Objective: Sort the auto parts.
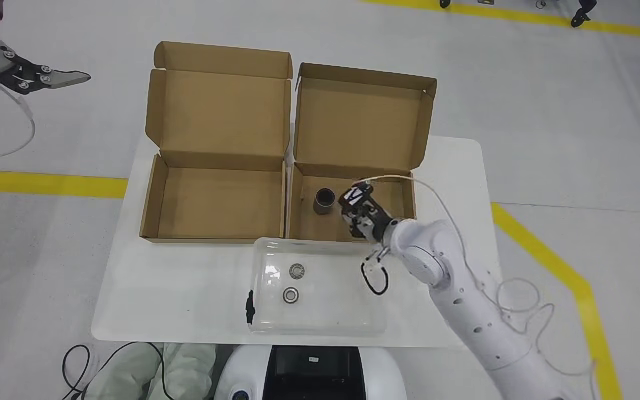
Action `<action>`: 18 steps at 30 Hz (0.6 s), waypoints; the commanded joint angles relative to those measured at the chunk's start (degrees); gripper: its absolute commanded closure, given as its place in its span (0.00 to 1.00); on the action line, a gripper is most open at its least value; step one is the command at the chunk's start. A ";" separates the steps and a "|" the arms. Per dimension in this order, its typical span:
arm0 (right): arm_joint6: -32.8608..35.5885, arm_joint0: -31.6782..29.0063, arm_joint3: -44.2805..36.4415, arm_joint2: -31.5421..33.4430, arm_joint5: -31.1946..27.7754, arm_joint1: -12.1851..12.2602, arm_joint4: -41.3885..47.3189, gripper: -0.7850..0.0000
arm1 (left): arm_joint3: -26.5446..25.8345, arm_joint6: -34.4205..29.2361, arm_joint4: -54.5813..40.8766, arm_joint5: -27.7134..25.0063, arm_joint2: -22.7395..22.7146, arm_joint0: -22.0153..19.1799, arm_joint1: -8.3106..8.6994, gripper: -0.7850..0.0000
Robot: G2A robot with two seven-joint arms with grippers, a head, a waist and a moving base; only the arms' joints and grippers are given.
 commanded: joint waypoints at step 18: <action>5.62 9.98 11.87 -6.63 4.47 -3.18 2.79 1.00 | 0.00 0.00 0.00 0.00 0.00 0.00 0.00 0.00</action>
